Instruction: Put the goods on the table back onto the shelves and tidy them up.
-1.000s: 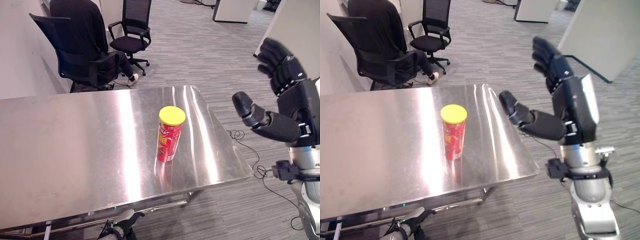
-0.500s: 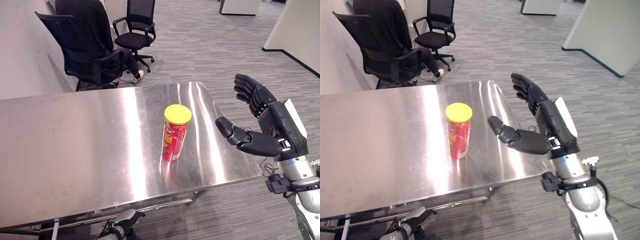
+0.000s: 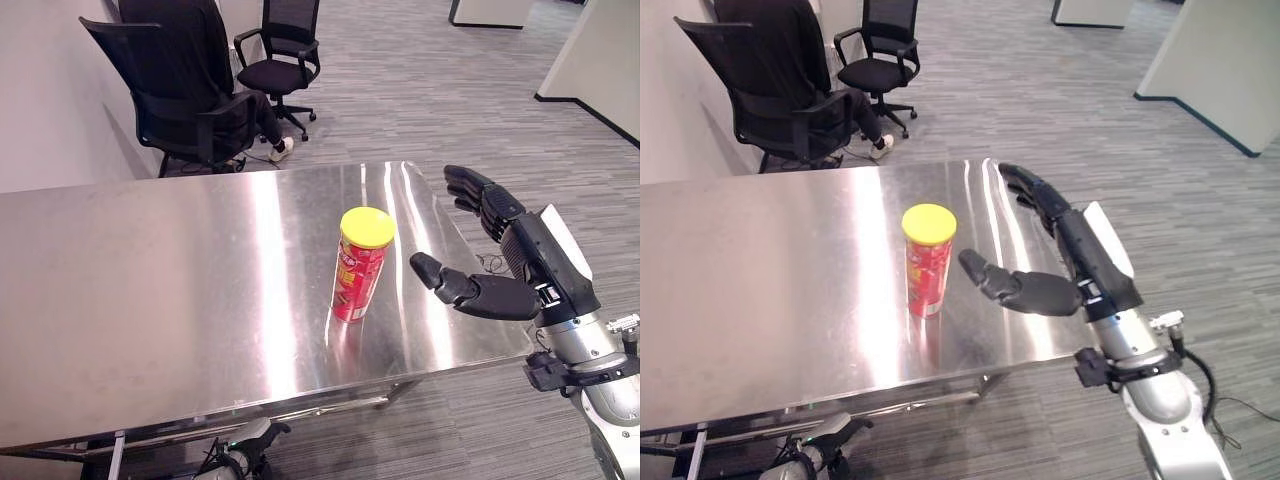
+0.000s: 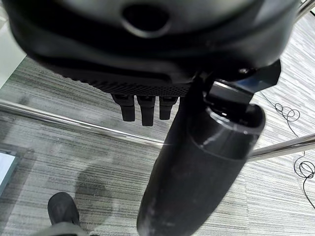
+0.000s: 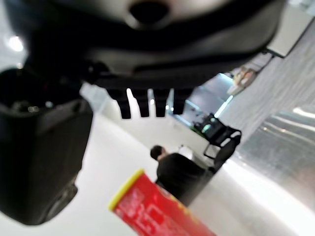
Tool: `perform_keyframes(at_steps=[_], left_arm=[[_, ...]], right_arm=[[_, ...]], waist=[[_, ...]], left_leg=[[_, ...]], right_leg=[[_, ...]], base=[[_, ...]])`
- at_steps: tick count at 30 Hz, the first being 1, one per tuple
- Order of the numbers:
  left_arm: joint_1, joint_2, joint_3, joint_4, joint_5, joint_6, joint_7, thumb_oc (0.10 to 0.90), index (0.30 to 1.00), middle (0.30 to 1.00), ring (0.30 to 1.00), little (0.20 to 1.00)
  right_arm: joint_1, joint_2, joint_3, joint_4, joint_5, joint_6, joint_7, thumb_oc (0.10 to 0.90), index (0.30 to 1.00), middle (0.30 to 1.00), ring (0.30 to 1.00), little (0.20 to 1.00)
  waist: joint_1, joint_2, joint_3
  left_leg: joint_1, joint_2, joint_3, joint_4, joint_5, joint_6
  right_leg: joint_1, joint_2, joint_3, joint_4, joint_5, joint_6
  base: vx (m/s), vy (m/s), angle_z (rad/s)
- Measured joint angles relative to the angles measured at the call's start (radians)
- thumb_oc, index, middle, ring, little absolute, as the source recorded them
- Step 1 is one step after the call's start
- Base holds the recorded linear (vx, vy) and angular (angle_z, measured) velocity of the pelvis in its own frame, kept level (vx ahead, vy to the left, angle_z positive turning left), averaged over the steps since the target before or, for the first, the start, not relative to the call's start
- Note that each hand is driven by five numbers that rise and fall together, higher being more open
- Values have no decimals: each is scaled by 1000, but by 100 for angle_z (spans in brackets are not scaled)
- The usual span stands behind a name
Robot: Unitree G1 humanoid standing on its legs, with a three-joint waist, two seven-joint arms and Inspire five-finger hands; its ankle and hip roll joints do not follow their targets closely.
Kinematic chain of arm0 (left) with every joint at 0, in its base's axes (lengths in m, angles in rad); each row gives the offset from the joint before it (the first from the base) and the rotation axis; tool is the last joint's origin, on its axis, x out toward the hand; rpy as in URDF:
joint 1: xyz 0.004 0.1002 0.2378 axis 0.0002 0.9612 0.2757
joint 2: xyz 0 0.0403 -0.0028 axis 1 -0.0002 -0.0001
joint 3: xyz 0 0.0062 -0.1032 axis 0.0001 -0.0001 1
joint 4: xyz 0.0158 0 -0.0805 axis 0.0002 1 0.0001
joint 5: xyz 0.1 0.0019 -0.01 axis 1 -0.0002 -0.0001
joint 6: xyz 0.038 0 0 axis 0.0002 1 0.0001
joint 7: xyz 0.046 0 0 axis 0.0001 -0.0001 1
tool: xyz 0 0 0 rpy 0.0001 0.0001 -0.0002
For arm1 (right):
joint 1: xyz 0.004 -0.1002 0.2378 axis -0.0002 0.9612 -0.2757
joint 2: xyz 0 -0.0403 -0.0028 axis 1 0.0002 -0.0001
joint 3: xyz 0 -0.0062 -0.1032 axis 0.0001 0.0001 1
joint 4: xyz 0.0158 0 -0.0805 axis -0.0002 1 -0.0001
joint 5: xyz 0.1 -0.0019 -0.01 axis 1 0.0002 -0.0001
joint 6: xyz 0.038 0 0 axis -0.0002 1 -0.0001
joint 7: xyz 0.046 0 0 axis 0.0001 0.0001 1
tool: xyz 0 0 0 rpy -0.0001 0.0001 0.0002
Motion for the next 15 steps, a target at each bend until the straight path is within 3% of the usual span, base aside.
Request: perform_keyframes(at_steps=[15], left_arm=[[-3,0,0,0,19,-1,2,800,900,900,900,900]], right_arm=[[-3,0,2,42,-105,3,0,800,900,900,900,900]], waist=[[9,0,0]], left_leg=[[-9,-15,-10,0,-2,3]], right_leg=[[5,-4,-16,-9,1,2]], base=[[7,8,3]])
